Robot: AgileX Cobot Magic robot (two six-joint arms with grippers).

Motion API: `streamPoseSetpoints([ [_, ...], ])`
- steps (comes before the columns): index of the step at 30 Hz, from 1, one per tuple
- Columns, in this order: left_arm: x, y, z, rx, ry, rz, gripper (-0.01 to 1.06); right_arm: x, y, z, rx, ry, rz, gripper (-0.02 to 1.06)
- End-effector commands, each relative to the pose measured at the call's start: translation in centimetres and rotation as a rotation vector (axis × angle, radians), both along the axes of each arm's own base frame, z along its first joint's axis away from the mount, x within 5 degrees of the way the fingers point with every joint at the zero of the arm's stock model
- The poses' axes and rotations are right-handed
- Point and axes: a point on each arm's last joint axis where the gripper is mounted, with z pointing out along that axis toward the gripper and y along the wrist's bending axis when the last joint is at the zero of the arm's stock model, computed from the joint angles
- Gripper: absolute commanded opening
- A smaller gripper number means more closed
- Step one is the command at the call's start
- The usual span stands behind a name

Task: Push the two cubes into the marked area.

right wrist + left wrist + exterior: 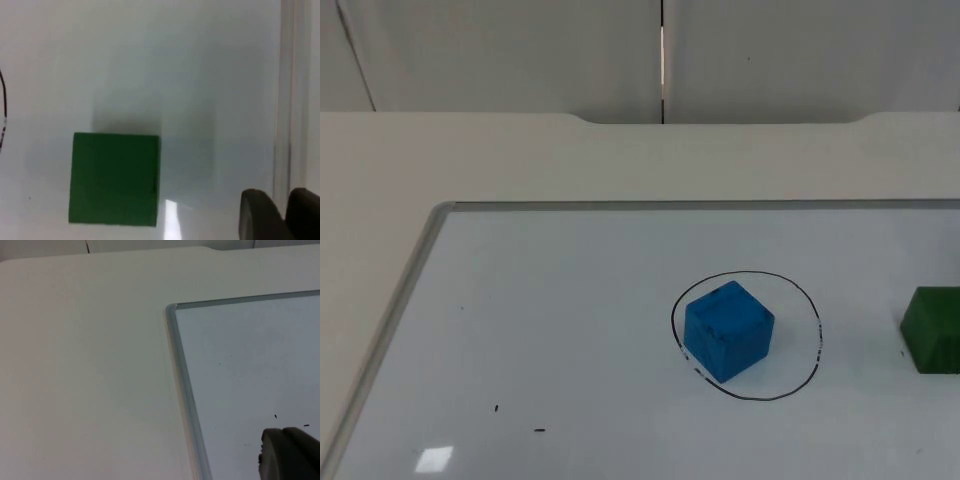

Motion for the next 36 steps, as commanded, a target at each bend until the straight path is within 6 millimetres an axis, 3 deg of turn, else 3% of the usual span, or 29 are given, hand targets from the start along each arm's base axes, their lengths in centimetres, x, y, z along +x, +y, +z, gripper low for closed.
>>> streamPoseSetpoints([
  [1, 0.0, 0.0, 0.0, -0.007, -0.010, 0.007, 0.00, 0.6, -0.1, -0.5, 0.006, -0.016, -0.012, 0.15],
  [12, 0.0, 0.0, 0.0, -0.007, -0.010, 0.007, 0.00, 1.5, 0.2, -3.8, 0.026, 0.058, -0.039, 0.15],
  [15, 0.0, 0.0, 0.0, -0.005, -0.010, 0.008, 0.00, 1.7, 0.2, -4.3, 0.036, 0.064, -0.051, 0.12],
  [19, 0.0, 0.0, 0.0, -0.005, -0.010, 0.008, 0.00, 2.1, 0.4, -5.0, 0.042, 0.048, -0.053, 0.00],
  [36, 0.0, 0.0, 0.0, -0.005, -0.010, 0.008, 0.00, 2.6, 2.7, -8.7, 0.060, 0.089, -0.037, 0.00],
])
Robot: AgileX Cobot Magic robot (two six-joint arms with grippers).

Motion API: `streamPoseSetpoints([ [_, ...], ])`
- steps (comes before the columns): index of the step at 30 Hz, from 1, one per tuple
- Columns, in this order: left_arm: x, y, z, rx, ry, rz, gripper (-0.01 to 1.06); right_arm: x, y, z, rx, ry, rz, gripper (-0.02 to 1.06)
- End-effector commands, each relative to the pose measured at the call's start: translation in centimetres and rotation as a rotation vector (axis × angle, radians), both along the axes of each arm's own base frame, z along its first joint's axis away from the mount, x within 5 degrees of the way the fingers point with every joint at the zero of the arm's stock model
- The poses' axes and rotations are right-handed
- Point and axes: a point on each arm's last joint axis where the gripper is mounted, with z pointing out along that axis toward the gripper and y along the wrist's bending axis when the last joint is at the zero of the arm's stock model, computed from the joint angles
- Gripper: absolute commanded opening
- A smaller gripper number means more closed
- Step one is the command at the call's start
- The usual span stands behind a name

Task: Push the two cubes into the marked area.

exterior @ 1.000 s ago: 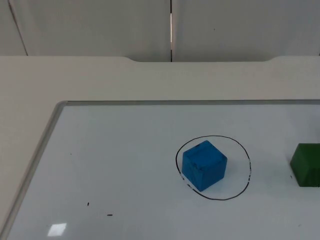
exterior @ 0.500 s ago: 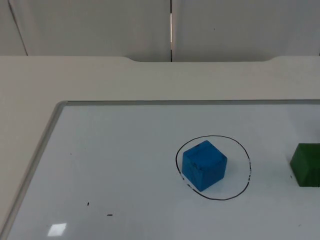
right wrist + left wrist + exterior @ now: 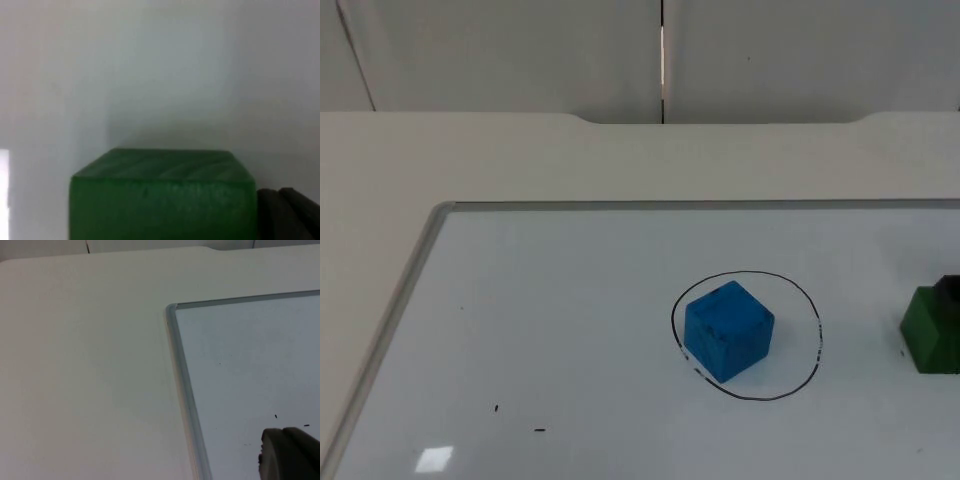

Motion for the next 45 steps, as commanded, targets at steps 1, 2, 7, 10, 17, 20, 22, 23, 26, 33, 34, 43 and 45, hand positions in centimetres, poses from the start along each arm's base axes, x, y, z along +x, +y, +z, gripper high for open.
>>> streamPoseSetpoints([
  [1, 0.0, 0.0, 0.0, -0.005, -0.010, 0.008, 0.00, 0.2, 0.2, -0.3, 0.009, -0.011, -0.012, 0.00],
  [2, 0.0, 0.0, 0.0, -0.005, -0.010, 0.008, 0.00, 0.2, 0.3, -0.3, 0.014, -0.010, -0.022, 0.00],
  [7, 0.0, 0.0, 0.0, 0.001, -0.011, 0.005, 0.00, 0.1, 0.3, -0.4, 0.031, 0.002, -0.052, 0.00],
  [10, 0.0, 0.0, 0.0, 0.006, -0.011, 0.000, 0.00, -0.1, 0.3, -0.5, 0.034, 0.031, -0.059, 0.00],
  [17, 0.0, 0.0, 0.0, 0.008, -0.012, -0.002, 0.00, -0.4, 0.3, -0.6, 0.036, 0.066, -0.063, 0.00],
  [20, 0.0, 0.0, 0.0, 0.008, -0.012, -0.002, 0.00, -0.4, 0.4, -0.6, 0.041, 0.068, -0.069, 0.00],
  [22, 0.0, 0.0, 0.0, 0.008, -0.012, -0.002, 0.00, -0.5, 0.4, -0.6, 0.041, 0.074, -0.068, 0.00],
  [23, 0.0, 0.0, 0.0, 0.008, -0.012, -0.002, 0.00, -0.5, 0.5, -0.6, 0.044, 0.081, -0.072, 0.00],
  [26, 0.0, 0.0, 0.0, 0.008, -0.012, -0.002, 0.00, -0.7, 1.2, -0.6, 0.051, 0.086, -0.059, 0.00],
  [33, 0.0, 0.0, 0.0, 0.008, -0.012, -0.002, 0.00, -0.9, 2.7, -0.6, 0.063, 0.075, -0.046, 0.00],
  [34, 0.0, 0.0, 0.0, 0.008, -0.012, -0.002, 0.00, -0.9, 2.7, -0.6, 0.063, 0.075, -0.046, 0.00],
  [43, 0.0, 0.0, 0.0, 0.008, -0.012, -0.002, 0.00, -1.2, 2.7, -0.6, 0.074, 0.109, -0.076, 0.00],
  [45, 0.0, 0.0, 0.0, 0.008, -0.012, -0.002, 0.00, -1.2, 2.7, -0.6, 0.079, 0.111, -0.085, 0.00],
])
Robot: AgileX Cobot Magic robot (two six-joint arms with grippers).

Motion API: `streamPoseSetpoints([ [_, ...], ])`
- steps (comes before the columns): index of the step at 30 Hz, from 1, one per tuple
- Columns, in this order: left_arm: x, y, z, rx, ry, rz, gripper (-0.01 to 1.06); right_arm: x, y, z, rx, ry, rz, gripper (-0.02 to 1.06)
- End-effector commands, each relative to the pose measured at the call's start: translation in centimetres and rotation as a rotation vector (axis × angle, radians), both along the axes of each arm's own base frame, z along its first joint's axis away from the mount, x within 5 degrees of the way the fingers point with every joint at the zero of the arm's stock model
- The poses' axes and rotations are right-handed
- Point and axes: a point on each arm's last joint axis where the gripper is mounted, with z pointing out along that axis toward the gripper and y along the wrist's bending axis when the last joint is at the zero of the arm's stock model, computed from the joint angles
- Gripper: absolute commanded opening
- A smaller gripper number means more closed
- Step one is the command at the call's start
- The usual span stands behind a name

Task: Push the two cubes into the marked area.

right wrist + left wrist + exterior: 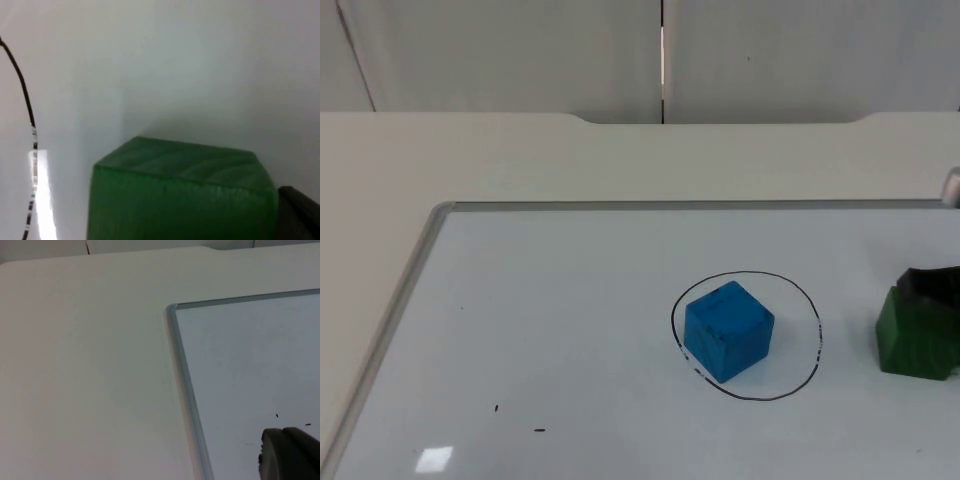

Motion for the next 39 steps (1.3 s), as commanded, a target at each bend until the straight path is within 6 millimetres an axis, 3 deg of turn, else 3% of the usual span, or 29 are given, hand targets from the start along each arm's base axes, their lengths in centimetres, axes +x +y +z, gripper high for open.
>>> streamPoseSetpoints([
  [1, 0.0, 0.0, 0.0, -0.001, -0.011, 0.003, 0.00, -0.7, 0.2, -0.5, 0.006, 0.064, -0.009, 0.00],
  [10, 0.0, 0.0, 0.0, -0.001, -0.011, 0.003, 0.00, -0.9, 0.2, -0.4, 0.002, 0.086, 0.006, 0.00],
  [16, 0.0, 0.0, 0.0, -0.001, -0.011, 0.003, 0.00, -0.6, 0.3, 2.7, 0.027, -0.038, 0.012, 0.00],
  [19, 0.0, 0.0, 0.0, -0.002, -0.010, 0.002, 0.00, -0.6, 0.3, 3.2, 0.031, -0.053, 0.012, 0.00],
  [39, 0.0, 0.0, 0.0, -0.002, -0.010, 0.002, 0.00, -0.8, 0.5, 3.0, 0.063, -0.026, -0.014, 0.00],
])
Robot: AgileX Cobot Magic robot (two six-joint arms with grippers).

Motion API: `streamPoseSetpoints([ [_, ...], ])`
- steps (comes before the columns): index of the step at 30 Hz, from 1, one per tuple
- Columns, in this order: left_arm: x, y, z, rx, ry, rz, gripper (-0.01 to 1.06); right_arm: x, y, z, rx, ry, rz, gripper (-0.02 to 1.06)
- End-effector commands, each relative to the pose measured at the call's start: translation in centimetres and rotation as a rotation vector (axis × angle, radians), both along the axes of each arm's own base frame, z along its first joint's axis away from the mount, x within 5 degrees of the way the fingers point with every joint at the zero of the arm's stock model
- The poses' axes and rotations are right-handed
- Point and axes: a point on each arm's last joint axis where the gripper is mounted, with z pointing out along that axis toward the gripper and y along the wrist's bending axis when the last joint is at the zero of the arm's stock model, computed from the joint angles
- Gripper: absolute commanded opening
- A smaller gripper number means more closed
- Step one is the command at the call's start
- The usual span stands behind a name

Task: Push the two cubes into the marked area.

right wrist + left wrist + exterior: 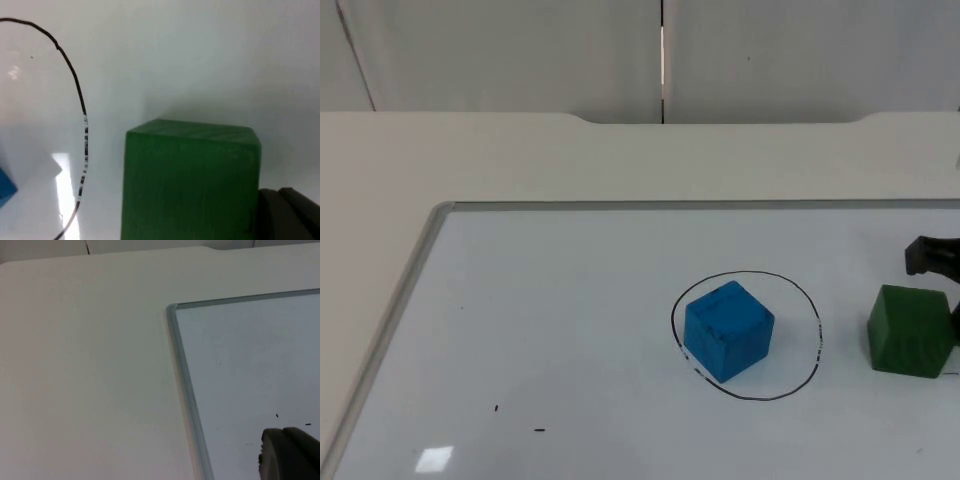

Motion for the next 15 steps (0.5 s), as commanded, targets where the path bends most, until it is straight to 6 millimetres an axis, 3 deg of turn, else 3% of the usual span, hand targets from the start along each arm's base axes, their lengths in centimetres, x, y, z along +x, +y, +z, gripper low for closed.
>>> streamPoseSetpoints([
  [1, 0.0, 0.0, 0.0, -0.002, -0.010, 0.002, 0.00, -0.1, 0.2, 0.0, 0.010, -0.003, 0.006, 0.00],
  [15, 0.0, 0.0, 0.0, -0.002, -0.010, 0.002, 0.00, -0.4, 2.8, 0.2, 0.049, -0.043, 0.061, 0.00],
])
